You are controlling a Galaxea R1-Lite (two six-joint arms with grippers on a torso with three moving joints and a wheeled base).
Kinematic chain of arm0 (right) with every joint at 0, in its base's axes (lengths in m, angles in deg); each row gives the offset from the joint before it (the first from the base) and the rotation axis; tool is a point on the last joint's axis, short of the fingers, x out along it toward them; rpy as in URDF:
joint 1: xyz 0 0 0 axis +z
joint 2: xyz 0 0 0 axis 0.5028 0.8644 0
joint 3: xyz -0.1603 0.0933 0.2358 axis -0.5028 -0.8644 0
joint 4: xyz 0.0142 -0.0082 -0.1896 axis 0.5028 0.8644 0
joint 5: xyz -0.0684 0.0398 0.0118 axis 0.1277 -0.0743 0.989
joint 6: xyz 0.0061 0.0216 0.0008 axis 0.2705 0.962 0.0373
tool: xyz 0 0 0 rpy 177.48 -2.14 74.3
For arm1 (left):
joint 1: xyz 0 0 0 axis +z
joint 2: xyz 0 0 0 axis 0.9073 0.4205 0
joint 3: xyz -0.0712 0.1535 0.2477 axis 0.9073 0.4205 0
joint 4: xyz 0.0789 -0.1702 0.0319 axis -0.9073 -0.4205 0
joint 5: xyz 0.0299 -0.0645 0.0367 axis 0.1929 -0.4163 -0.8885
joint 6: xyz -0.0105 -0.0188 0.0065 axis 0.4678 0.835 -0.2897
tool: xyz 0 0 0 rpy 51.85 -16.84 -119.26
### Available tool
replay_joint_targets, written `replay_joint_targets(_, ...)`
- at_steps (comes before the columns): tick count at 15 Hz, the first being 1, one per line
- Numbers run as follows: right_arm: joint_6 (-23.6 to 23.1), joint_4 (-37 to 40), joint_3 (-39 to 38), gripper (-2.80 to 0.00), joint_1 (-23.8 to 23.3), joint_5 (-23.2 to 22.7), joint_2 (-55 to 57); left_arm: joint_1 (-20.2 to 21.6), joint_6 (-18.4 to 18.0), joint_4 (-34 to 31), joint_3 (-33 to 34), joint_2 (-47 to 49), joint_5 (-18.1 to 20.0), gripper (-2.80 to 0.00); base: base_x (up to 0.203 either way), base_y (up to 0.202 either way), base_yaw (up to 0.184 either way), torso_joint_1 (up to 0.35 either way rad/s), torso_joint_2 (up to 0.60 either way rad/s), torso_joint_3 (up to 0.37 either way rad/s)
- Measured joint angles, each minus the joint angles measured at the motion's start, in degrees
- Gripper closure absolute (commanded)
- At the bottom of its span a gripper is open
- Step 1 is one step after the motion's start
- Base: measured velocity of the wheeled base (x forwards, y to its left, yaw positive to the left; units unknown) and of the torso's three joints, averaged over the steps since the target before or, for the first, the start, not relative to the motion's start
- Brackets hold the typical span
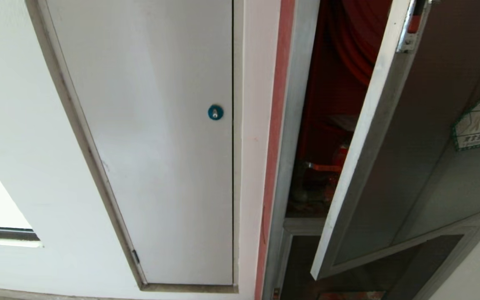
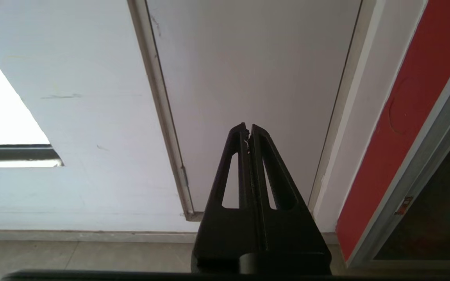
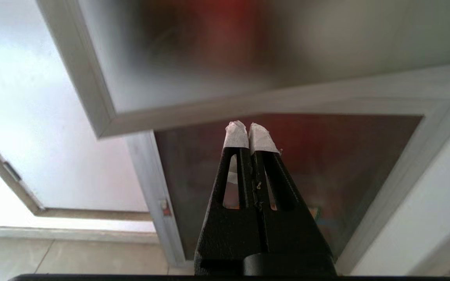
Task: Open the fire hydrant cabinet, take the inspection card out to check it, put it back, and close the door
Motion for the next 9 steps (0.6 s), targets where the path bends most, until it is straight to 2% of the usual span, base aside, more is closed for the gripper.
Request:
replay_joint_targets(4,0.0,-0.02,0.0,0.0,0.0,-0.02,0.0,0.0,0.07,-0.02,0.0,0.0,0.0,0.0,0.162,0.0,0.0,0.003,0.0,0.002)
replay_joint_targets(9,0.0,0.0,0.0,0.0,0.0,0.01,0.0,-0.02,0.25,-0.02,0.0,0.0,-0.05,0.0,0.0,0.0,0.0,0.0,0.0,0.0)
